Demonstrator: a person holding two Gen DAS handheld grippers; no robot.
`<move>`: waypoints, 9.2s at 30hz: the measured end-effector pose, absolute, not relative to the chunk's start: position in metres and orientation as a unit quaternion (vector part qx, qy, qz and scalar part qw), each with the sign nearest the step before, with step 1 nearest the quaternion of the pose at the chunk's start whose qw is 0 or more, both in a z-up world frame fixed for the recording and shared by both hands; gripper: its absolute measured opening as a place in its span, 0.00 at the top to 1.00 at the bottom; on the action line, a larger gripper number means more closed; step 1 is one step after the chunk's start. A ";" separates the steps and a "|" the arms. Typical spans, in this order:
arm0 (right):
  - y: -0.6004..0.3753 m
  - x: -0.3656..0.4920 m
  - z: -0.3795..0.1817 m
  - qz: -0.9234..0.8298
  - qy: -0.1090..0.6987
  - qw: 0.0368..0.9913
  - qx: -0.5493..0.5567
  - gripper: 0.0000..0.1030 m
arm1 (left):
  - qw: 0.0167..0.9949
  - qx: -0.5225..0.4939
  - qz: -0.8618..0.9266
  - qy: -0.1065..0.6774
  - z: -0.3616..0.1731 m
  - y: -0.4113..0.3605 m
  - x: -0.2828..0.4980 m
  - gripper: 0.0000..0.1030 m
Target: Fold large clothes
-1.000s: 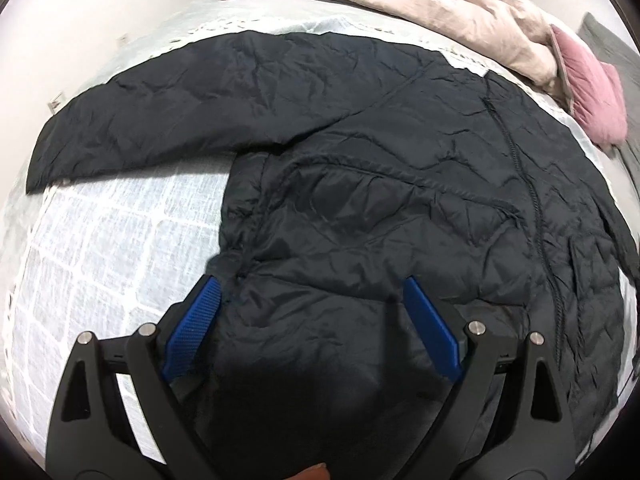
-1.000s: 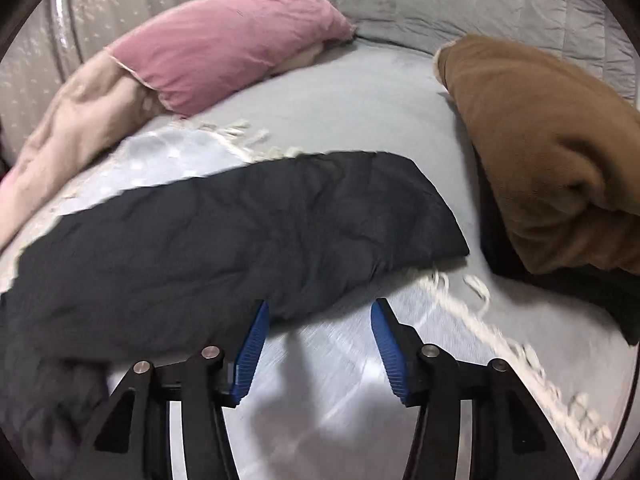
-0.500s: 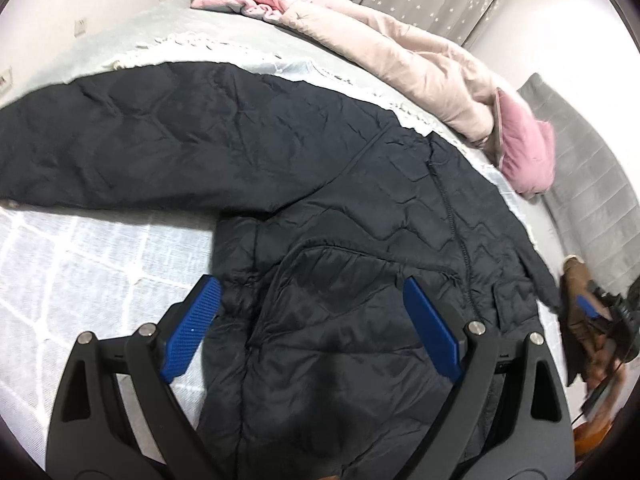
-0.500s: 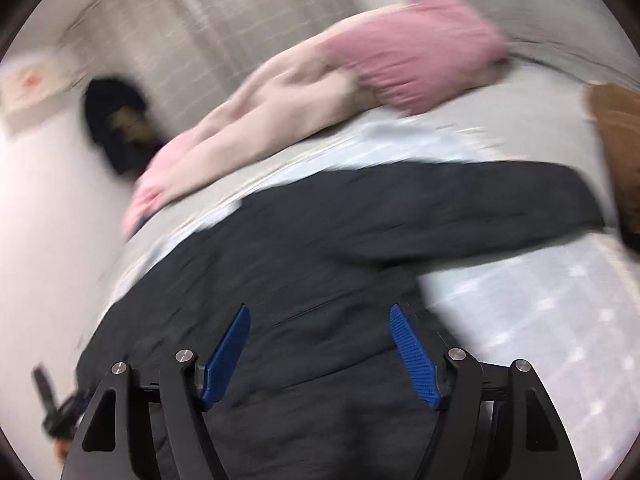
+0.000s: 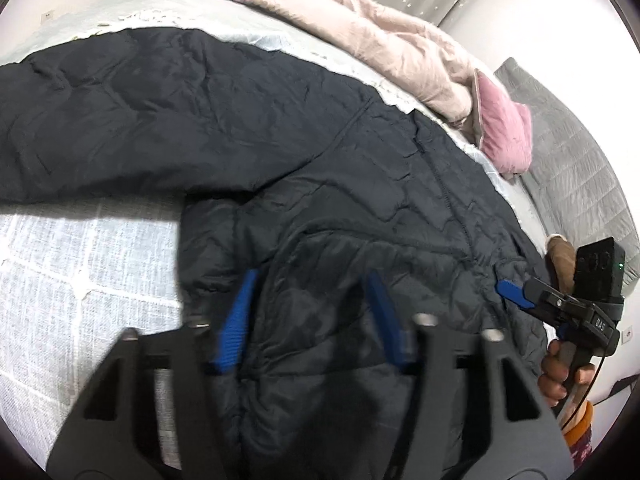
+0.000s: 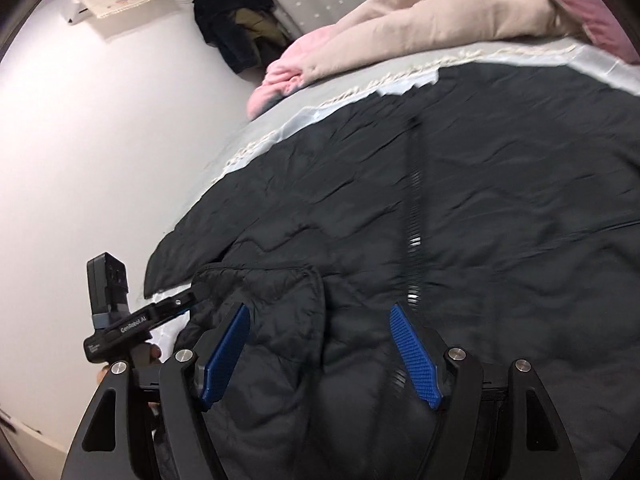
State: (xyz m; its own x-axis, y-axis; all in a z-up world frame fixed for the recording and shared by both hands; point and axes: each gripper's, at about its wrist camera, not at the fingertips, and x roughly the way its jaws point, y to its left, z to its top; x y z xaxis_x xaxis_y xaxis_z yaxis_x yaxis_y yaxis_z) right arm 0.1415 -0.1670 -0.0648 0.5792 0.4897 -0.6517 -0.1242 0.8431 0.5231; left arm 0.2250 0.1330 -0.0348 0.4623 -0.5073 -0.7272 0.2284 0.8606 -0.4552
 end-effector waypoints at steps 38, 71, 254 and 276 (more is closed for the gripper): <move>-0.173 0.075 -0.031 0.146 0.463 0.859 0.162 0.55 | 0.867 -0.009 -0.197 0.457 0.002 0.169 0.127 0.56; -0.427 0.003 -0.021 -0.050 0.381 0.862 0.330 0.32 | 0.798 0.070 -0.320 0.505 0.008 -0.099 0.131 0.20; -0.215 0.200 -0.039 0.036 0.482 0.846 0.225 0.25 | 0.906 -0.114 -0.165 0.374 0.012 0.147 0.262 0.59; -0.235 0.210 -0.075 -0.072 0.435 0.883 0.162 0.89 | 0.872 -0.056 -0.100 0.476 -0.043 0.115 0.289 0.72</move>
